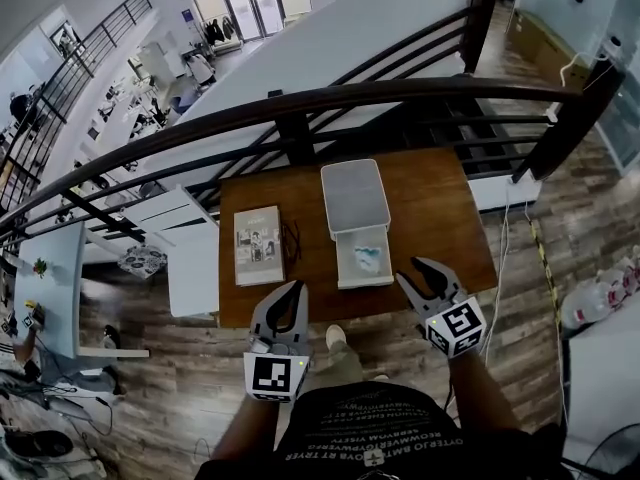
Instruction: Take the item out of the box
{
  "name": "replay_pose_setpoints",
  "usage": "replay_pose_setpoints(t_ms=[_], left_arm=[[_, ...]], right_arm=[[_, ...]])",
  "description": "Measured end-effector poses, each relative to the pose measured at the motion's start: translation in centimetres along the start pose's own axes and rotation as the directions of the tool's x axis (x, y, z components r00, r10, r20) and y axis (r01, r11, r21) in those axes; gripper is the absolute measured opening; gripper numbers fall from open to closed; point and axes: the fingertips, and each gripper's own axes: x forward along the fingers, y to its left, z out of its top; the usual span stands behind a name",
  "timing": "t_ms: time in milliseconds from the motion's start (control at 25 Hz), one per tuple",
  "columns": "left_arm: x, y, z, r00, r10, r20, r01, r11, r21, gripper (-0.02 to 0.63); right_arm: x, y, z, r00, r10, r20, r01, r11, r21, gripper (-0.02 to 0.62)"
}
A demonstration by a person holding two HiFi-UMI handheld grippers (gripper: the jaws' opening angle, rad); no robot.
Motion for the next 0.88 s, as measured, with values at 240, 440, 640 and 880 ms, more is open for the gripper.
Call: replay_pose_setpoints(t_ms=[240, 440, 640, 880], left_arm=[[1.6, 2.8, -1.0, 0.999, 0.026, -0.035, -0.026, 1.000, 0.001, 0.006], [3.0, 4.4, -2.0, 0.998, 0.019, -0.053, -0.020, 1.000, -0.021, 0.006], [4.5, 5.5, -1.9, 0.998, 0.005, -0.056, -0.006, 1.000, -0.021, 0.006], [6.5, 6.5, -3.2, 0.997, -0.010, -0.078, 0.008, 1.000, -0.021, 0.006]], right_arm=[[3.8, -0.5, -2.9, 0.998, 0.024, -0.057, -0.021, 0.999, 0.047, 0.149], [6.5, -0.8, -6.2, 0.990, 0.030, -0.135, -0.022, 0.998, 0.059, 0.150], [8.2, -1.3, -8.9, 0.978, 0.036, -0.208, -0.019, 0.996, 0.082, 0.150], [10.9, -2.8, -13.3, 0.960, 0.025, -0.279, 0.003, 0.995, 0.100, 0.150]])
